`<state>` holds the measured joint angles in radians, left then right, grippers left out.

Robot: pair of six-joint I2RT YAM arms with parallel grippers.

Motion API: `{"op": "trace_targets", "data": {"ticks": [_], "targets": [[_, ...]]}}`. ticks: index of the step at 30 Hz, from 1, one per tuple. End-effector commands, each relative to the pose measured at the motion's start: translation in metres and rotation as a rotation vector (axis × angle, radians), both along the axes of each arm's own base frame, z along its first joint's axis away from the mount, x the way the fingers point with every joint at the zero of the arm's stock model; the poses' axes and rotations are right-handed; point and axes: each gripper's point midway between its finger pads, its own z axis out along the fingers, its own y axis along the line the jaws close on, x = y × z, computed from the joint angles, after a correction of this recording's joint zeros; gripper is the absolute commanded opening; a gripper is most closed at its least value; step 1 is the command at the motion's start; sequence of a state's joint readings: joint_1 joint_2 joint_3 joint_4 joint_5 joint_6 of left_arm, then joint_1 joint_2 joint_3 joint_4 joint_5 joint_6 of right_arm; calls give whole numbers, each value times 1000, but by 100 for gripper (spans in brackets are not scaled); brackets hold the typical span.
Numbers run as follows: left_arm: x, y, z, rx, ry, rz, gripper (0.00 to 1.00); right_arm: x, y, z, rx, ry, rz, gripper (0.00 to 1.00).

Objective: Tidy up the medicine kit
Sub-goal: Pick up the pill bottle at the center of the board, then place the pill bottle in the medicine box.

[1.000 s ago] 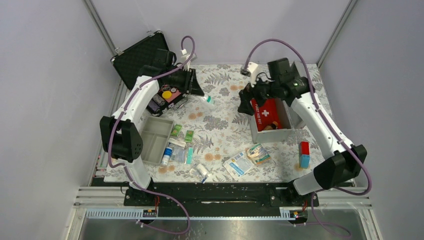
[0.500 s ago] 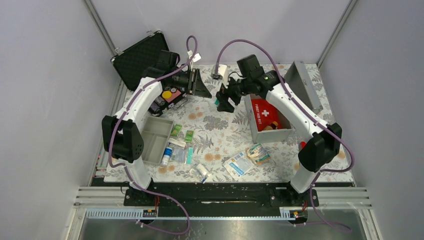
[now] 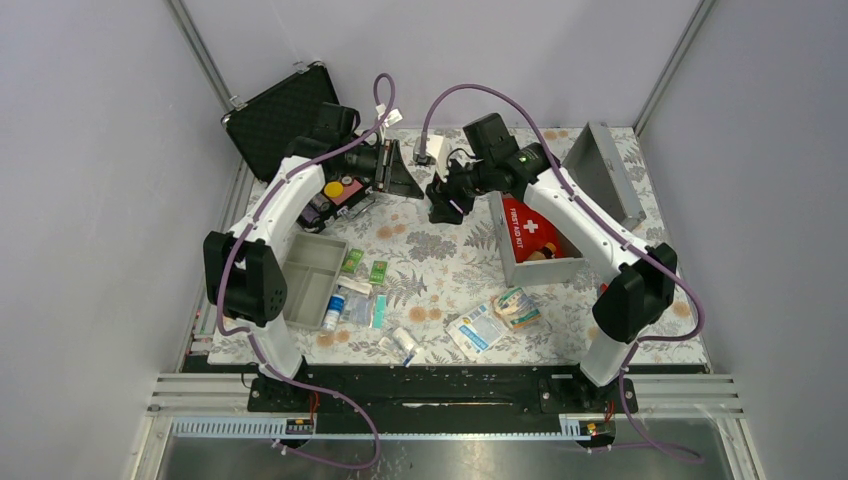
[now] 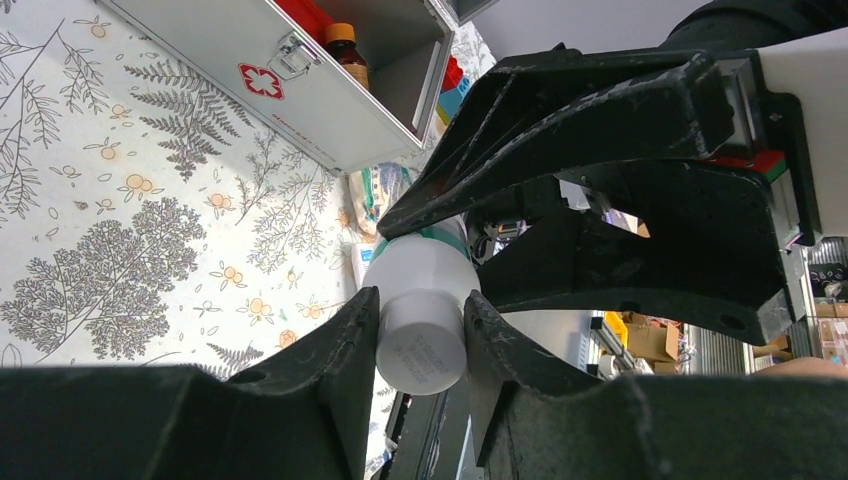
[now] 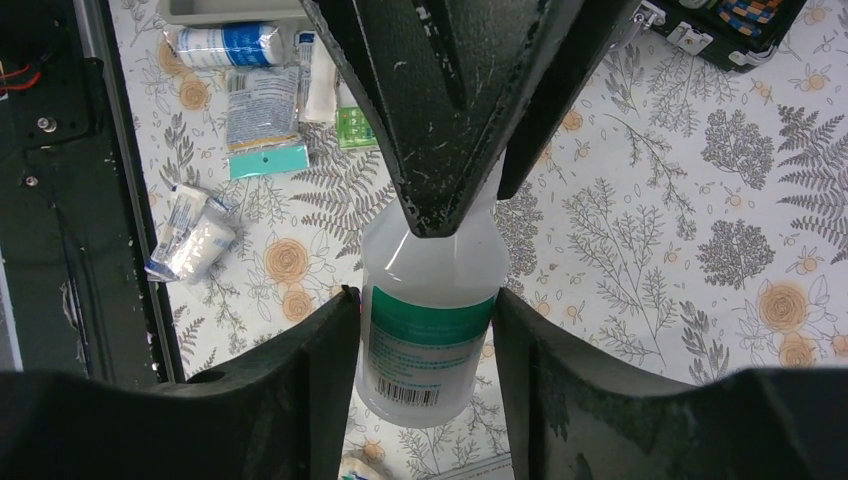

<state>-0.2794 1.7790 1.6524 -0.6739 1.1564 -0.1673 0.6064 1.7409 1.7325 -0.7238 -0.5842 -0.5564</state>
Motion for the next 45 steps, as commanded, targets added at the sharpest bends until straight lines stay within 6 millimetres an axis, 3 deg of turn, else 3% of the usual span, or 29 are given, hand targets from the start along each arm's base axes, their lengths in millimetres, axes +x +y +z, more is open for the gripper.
{"op": "trace_targets", "data": {"ticks": [1,6,14,19,23,29,34,39,42,45], "targets": [[-13,-2,35,-85,-89,-58,0,5,4,2,-9,-32,0,55],[-14,-2,35,-91,-87,-64,0,6,6,-1,-14,-32,-3,60],[-11,-2,33,-82,-83,-52,3,7,4,-2,-24,-45,-4,43],[-3,3,30,-38,-96,6,51,-3,-11,0,-66,-73,11,37],[4,14,31,4,-137,50,63,-15,-40,-4,-153,-110,26,35],[11,29,32,40,-164,102,65,-21,-105,-6,-235,-141,-17,34],[9,31,30,54,-169,104,66,-3,-176,-12,-366,-173,-66,33],[11,32,30,61,-171,112,66,22,-236,-32,-506,-203,-75,33],[10,32,31,63,-176,115,66,35,-250,-44,-557,-203,-46,33],[9,33,31,65,-177,116,66,45,-252,-58,-588,-209,28,33]]}}
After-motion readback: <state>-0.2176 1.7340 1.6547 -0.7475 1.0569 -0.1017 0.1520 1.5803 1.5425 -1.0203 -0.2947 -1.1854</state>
